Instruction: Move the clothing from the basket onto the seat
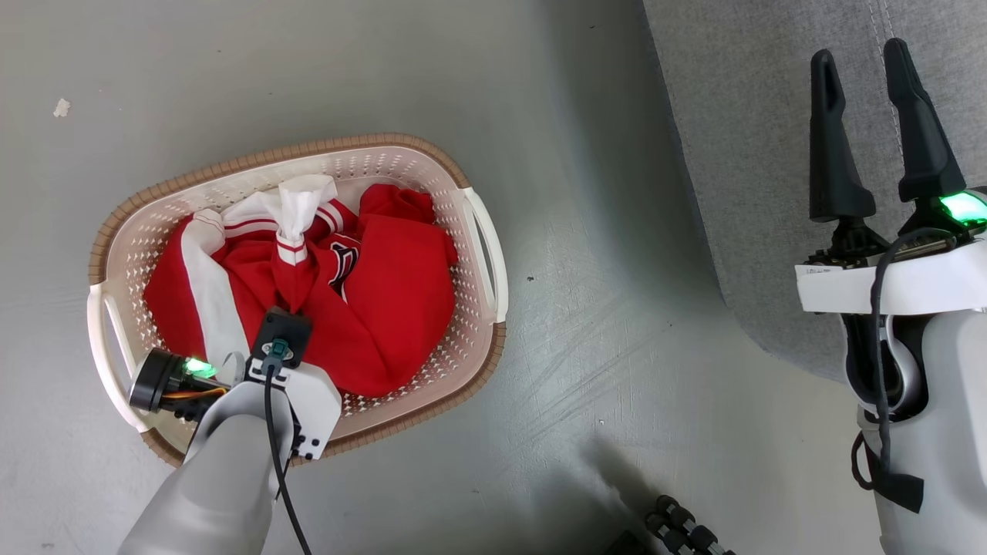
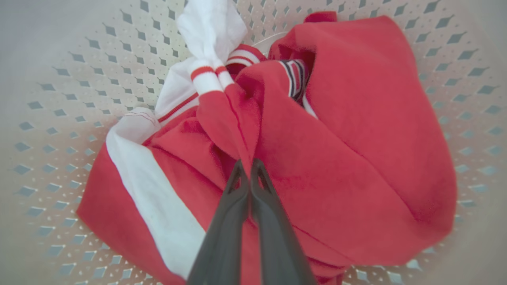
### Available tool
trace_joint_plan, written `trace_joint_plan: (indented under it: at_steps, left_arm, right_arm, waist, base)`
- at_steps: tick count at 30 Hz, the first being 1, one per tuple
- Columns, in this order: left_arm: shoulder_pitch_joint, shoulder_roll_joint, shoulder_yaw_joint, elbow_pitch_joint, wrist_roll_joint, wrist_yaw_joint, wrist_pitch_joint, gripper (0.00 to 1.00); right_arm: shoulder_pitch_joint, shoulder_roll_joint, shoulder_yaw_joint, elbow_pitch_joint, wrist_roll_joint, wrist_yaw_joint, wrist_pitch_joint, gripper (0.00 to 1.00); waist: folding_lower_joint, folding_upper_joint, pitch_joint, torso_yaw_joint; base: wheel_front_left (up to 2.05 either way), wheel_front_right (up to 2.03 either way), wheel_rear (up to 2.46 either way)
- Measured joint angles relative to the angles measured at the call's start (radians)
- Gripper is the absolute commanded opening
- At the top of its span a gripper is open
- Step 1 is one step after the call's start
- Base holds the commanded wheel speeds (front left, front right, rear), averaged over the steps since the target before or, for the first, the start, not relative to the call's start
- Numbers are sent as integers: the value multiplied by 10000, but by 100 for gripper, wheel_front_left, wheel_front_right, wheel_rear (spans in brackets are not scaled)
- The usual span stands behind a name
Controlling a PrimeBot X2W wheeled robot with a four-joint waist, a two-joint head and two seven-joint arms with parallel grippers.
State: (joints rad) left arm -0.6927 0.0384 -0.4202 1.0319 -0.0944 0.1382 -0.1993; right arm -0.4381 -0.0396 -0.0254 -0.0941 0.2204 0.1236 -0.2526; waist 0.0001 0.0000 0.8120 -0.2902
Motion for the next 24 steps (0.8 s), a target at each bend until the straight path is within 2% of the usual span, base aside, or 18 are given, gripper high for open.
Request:
trace_joint_plan:
  at_steps: [11, 24]
  left_arm:
    - [-381, -10, -10, -303, -10, -100, -322, 0]
    - [-321, 0, 67, -1822, -205, -322, -500, 0]
  right_arm:
    - [-40, -2, -130, 159, 161, 0, -31, 100]
    - [-236, -15, 107, 617, 148, 0, -40, 100]
  waist:
    - [0, 0, -150, 106]
    - [0, 0, -580, 513]
  base:
    - [0, 0, 0]
    - [0, 0, 0]
